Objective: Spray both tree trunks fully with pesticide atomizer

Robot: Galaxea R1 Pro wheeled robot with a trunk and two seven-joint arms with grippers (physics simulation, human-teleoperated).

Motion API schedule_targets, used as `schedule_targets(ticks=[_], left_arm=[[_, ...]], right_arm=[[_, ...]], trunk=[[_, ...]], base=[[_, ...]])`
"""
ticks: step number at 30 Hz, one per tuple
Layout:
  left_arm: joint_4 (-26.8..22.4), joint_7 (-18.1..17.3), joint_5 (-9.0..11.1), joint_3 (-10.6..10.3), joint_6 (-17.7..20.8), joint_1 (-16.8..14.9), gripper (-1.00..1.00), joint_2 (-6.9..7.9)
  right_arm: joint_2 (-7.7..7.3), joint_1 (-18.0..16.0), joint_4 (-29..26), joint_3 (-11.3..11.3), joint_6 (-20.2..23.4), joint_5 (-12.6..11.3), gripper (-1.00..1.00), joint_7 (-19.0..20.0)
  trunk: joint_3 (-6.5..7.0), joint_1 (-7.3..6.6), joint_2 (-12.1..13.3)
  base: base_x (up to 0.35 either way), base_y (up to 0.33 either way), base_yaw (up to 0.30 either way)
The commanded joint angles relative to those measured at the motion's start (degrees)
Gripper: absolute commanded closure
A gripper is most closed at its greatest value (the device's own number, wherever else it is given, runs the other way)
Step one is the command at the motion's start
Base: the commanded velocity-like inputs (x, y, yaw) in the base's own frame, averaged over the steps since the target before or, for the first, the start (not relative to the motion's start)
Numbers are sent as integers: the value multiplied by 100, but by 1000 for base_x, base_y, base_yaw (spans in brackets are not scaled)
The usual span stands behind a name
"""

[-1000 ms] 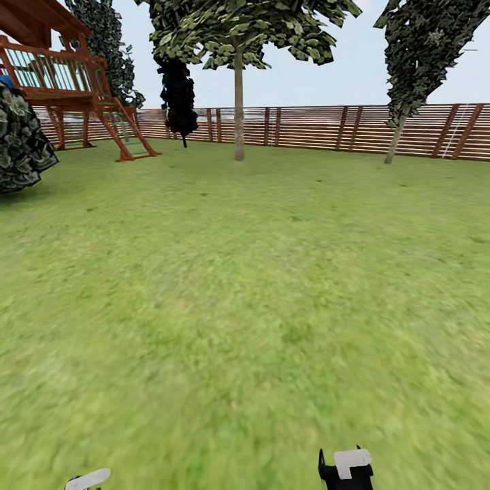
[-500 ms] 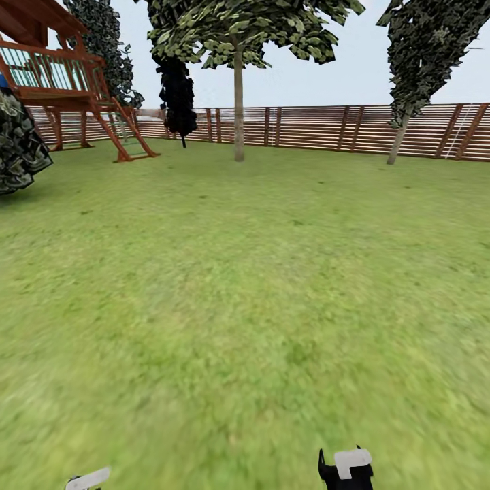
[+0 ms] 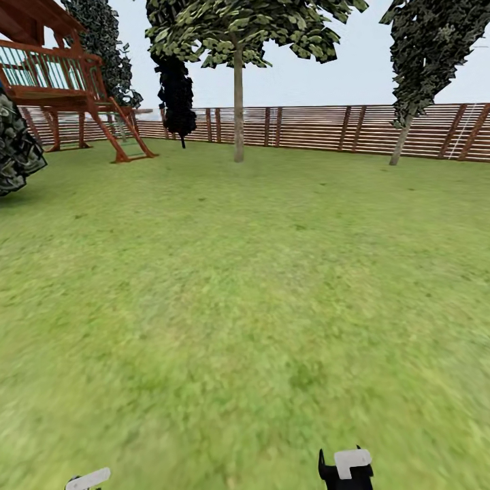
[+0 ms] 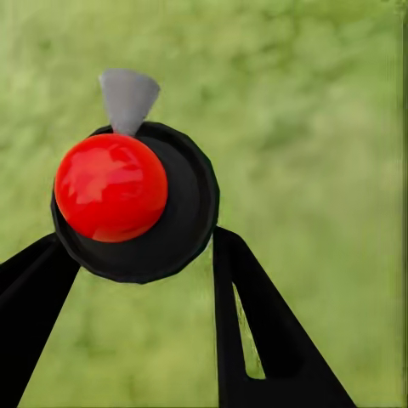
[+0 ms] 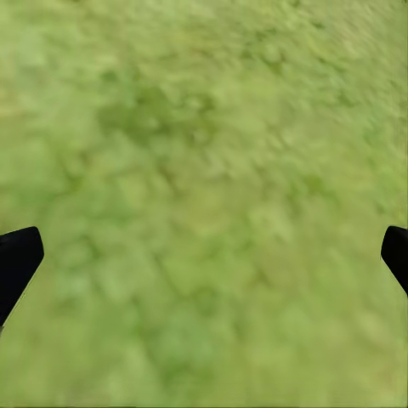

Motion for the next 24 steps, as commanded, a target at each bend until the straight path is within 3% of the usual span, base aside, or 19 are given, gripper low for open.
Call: schedule_targets(ticks=[1,24], left_arm=[[4,-11,59,-13,-23,-3,100,1],[4,-11,60,-13,-35,-3,100,1]], right_arm=[[1,-4,7,43,9,19,-100,-60],[1,-4,7,44,9,19,-100,-60]], trunk=[[-5,3,-2],[-5,3,-2]], base=[[341,0,0],[341,0,0]])
